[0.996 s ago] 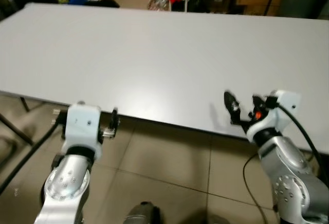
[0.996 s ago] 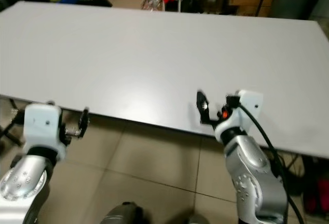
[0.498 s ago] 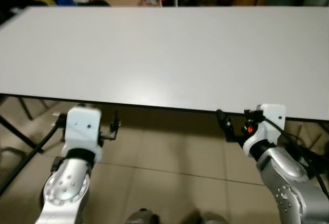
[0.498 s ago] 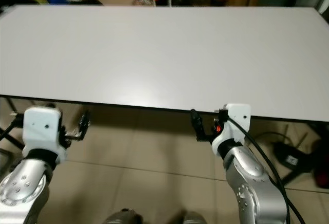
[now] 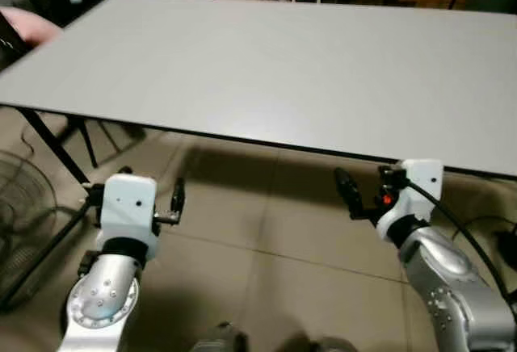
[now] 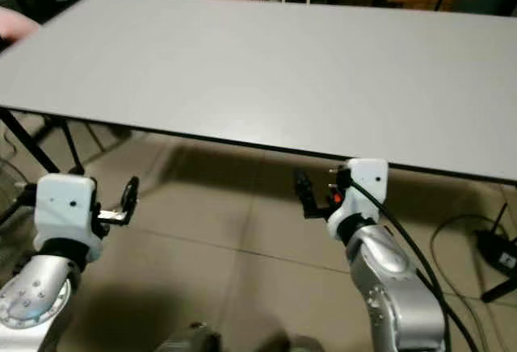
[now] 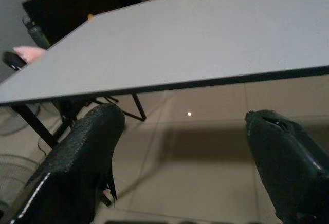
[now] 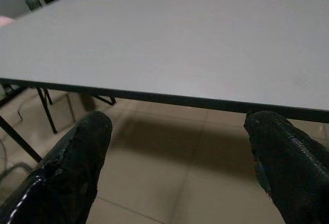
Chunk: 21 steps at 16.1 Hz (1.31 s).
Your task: Setting the table
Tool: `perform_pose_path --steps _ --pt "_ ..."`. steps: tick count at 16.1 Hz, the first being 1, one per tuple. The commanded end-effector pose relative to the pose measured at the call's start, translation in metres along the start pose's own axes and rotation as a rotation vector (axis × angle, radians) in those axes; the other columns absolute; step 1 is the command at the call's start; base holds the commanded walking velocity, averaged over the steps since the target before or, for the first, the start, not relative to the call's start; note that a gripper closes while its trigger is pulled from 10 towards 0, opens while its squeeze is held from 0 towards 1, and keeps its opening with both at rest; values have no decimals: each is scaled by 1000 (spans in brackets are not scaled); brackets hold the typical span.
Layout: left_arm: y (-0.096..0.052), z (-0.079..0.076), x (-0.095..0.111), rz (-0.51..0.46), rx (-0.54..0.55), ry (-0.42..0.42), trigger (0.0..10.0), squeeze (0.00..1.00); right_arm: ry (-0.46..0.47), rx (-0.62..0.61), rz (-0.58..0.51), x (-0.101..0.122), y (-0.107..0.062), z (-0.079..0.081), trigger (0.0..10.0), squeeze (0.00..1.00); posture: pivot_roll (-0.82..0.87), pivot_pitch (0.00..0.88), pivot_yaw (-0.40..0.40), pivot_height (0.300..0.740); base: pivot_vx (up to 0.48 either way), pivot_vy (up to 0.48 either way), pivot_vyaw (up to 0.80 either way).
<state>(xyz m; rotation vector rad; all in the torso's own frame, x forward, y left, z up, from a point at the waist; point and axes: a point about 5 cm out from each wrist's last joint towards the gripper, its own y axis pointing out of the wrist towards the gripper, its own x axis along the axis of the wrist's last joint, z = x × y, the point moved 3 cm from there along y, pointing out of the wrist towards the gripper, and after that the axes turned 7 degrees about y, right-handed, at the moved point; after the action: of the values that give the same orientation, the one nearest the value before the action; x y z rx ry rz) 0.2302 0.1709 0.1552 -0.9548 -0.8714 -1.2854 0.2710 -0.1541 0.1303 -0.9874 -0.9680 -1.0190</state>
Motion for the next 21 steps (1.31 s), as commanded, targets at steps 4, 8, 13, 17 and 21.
perform_pose_path --steps 4,8,13,17,21 --pt "-3 10 0 -1 48 23 10000 0 -16 66 -20 6 9 13 10000 0 16 86 33 740 0 480 0" --pt "-7 11 3 -13 59 29 10000 0 -86 140 -21 7 14 26 10000 0 43 85 18 740 0 240 400" --pt "-15 8 6 -17 79 16 10000 0 -66 245 9 4 19 38 10000 0 71 80 -3 740 0 0 800" --pt "-19 12 6 -12 110 21 10000 0 -24 331 28 2 23 50 10000 0 94 65 -12 740 0 0 800" --pt "-16 15 7 -24 123 23 10000 0 -26 339 33 0 21 48 10000 0 73 52 12 740 0 0 800"
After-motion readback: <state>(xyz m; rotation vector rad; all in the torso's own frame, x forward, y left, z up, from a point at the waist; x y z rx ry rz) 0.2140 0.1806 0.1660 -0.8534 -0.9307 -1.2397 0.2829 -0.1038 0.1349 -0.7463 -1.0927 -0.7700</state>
